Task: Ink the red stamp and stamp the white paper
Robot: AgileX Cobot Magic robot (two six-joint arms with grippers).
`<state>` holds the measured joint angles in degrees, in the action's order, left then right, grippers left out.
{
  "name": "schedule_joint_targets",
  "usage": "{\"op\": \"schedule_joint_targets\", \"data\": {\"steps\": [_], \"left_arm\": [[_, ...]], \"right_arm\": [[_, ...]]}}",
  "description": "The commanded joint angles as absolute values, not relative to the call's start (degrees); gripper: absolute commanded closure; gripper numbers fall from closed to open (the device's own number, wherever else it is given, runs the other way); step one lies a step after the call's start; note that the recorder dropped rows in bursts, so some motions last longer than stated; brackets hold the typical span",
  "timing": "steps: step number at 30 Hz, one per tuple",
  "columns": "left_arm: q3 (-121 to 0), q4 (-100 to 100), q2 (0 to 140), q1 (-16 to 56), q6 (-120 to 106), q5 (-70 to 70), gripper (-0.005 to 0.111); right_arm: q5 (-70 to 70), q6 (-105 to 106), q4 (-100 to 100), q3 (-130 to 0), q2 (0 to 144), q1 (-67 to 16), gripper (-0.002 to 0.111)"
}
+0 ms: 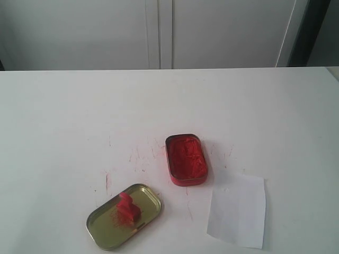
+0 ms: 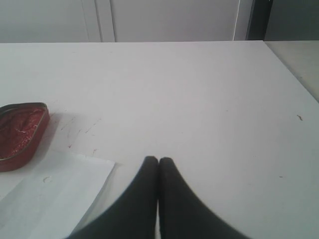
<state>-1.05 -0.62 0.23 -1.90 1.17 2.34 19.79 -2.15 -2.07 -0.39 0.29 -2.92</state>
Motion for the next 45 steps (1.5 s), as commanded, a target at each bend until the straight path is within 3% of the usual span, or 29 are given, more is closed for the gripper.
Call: {"op": "schedule_joint_targets", "data": {"steps": [1, 16, 26, 45], "left_arm": [[-0.6, -0.5, 0.0, -1.4, 1.5, 3.6, 0.107], [-1.1, 0.0, 0.0, -1.4, 1.7, 4.1, 0.107], [-12.7, 0.8, 0.0, -1.4, 1.6, -18.8, 0.107], [-28.3, 1.8, 19.0, -1.4, -9.7, -35.2, 0.107]], "right_arm": [[19.7, -2.3, -1.6, 0.0, 0.0, -2.9, 0.108], [19.7, -2.3, -1.6, 0.0, 0.0, -2.9, 0.108], [19.7, -2.3, -1.7, 0.0, 0.0, -2.9, 0.108], [19.7, -2.3, -1.7, 0.0, 0.0, -2.9, 0.108]]}}
